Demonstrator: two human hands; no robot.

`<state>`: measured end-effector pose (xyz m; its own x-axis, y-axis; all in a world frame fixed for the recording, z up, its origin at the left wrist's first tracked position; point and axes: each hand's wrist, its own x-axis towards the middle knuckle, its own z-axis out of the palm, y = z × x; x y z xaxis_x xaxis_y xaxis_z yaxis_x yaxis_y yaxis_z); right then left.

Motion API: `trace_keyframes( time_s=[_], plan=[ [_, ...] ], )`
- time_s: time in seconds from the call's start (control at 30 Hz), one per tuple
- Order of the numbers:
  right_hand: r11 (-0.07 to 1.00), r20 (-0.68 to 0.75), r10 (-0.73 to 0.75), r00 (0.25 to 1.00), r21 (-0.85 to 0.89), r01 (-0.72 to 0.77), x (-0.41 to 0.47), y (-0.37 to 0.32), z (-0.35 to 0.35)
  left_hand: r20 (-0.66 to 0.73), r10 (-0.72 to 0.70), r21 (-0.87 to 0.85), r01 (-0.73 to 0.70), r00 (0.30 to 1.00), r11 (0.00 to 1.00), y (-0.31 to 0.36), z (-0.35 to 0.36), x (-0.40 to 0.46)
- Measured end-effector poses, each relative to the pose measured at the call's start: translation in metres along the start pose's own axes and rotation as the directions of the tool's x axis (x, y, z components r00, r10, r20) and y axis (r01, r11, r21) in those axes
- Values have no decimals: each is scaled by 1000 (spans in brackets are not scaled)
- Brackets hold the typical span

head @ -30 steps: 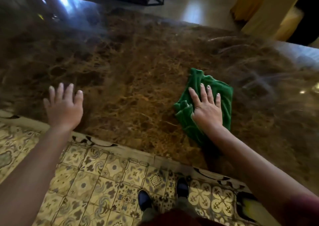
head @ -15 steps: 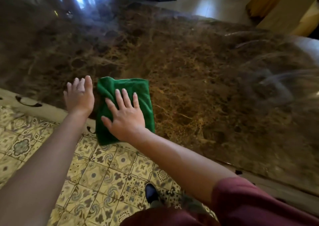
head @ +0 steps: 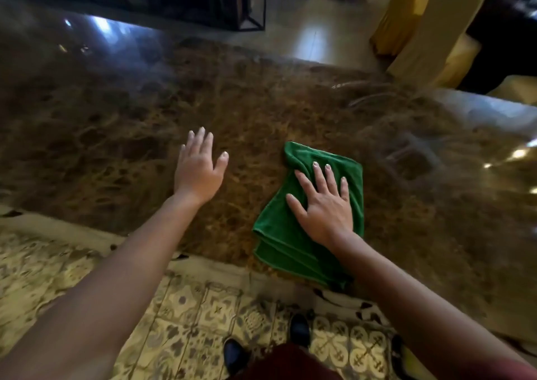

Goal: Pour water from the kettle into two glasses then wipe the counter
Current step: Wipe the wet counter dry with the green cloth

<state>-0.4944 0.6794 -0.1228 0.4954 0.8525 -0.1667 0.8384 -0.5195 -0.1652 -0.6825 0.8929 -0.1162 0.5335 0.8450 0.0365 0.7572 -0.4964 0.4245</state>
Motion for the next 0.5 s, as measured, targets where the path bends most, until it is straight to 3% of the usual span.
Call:
trace_keyframes(
  time_s=[0.1,0.23,0.4,0.5],
  plan=[
    [999,-6,41,999,10,-41,39,18,-11,79,1,-28,1,997,1000,42,17,29],
    [1000,10,-26,1000,-6,26,120,31,-28,137,-174,-114,190,975,975,78,34,64],
    [990,7,-140,990,-30,140,224,21,-51,52,-195,169,184,979,968,95,55,51],
    [987,7,-157,988,-40,158,288,43,-72,7,-195,197,190,981,962,94,57,58]
  ],
)
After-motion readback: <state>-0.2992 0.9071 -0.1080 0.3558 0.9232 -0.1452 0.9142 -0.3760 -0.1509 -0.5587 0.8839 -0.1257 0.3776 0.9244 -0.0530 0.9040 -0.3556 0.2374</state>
